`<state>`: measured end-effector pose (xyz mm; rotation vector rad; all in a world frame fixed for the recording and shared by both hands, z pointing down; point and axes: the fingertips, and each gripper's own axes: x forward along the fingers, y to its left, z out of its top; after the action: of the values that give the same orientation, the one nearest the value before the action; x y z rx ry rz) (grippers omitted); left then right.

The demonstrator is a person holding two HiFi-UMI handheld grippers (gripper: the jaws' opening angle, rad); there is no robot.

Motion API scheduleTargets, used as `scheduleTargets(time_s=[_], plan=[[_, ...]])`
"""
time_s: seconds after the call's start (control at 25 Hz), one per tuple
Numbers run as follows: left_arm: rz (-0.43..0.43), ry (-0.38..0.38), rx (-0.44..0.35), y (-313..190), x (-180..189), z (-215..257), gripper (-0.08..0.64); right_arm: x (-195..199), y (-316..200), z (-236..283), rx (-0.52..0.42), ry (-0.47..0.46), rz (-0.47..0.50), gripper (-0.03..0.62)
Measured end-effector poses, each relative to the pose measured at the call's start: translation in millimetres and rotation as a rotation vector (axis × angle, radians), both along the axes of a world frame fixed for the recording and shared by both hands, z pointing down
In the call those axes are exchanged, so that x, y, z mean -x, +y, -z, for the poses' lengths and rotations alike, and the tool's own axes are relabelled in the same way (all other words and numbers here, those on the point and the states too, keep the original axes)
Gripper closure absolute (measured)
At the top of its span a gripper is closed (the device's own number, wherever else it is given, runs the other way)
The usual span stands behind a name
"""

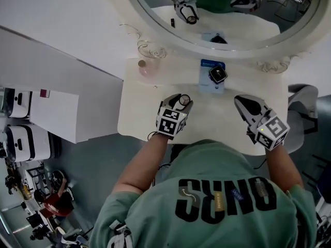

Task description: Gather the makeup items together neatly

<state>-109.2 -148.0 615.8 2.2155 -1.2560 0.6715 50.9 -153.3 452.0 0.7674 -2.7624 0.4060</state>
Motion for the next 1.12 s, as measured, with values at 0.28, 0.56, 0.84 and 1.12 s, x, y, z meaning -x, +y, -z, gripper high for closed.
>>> scheduleTargets(time_s=[0.28, 0.56, 0.84, 1.12], plan=[[0.104, -0.026, 0.033, 42, 15, -55, 0.327, 31, 10, -11, 0.012, 0.032, 0.085, 0.598], [0.102, -0.073, 0.032, 44, 22, -87, 0.327, 38, 21, -20, 0.033, 0.053, 0.087, 0.598], [0.118, -0.085, 0.059, 41, 29, -100, 0.325, 34, 29, -23, 0.042, 0.061, 0.07, 0.598], [0.091, -0.079, 0.076, 42, 31, -97, 0.324, 30, 34, -15, 0.03, 0.048, 0.048, 0.598]])
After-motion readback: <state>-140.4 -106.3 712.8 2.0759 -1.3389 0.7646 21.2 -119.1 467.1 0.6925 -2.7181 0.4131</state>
